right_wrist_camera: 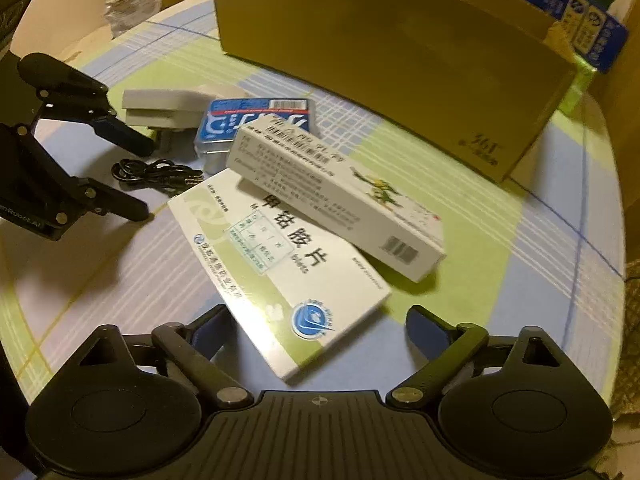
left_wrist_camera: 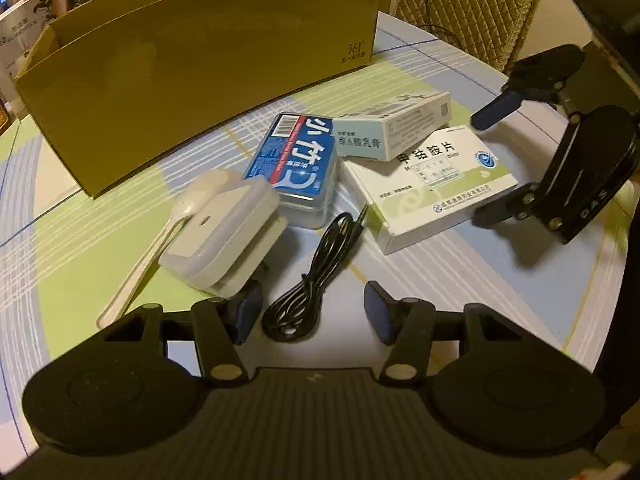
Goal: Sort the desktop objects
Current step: 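Grasp the black cable with the left tool, then grasp the white medicine box with right tool while left tool holds the cable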
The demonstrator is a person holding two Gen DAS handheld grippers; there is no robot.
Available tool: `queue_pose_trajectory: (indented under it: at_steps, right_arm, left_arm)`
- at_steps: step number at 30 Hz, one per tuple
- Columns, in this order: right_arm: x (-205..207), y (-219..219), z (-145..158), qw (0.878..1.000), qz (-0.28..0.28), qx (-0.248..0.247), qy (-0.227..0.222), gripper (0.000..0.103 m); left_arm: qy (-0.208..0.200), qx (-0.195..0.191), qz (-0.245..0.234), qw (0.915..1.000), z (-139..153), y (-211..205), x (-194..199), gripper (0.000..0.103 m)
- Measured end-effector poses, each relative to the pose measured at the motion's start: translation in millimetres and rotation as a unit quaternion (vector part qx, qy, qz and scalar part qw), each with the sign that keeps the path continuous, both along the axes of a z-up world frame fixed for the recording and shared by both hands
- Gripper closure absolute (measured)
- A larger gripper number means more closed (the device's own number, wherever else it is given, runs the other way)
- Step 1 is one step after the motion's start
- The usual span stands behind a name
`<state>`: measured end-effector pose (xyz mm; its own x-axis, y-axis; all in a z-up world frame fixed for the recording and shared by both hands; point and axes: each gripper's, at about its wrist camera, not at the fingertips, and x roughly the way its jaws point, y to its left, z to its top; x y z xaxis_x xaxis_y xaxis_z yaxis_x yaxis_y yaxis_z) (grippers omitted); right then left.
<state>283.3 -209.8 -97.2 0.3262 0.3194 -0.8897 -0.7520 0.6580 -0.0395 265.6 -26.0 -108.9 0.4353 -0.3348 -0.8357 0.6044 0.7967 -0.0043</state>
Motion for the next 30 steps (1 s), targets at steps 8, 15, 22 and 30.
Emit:
queue_pose_trajectory:
  at_steps: [8,15,22,30]
  right_arm:
    - [-11.2,1.2,7.7,0.999,-0.041,0.02,0.024,0.059]
    - [-50.9,-1.6,18.3,0.996,-0.075,0.039,0.035,0.058]
    - [-38.0,-5.2,27.1,0.999,-0.041,0.016,-0.02,0.025]
    - [0.2,12.1,2.4,0.998,0.053,-0.033,-0.02,0.016]
  left_arm:
    - [0.009,0.003,0.019,0.9998,3.8,-9.3,-23.0,0.081]
    - [0.023,-0.018,0.077,0.9966,5.2,-11.7,-60.1,0.081]
    - [0.019,-0.009,0.103,0.9944,7.1,-8.0,-62.7,0.082]
    - [0.007,-0.006,0.1,0.9949,3.6,-9.5,-45.2,0.078]
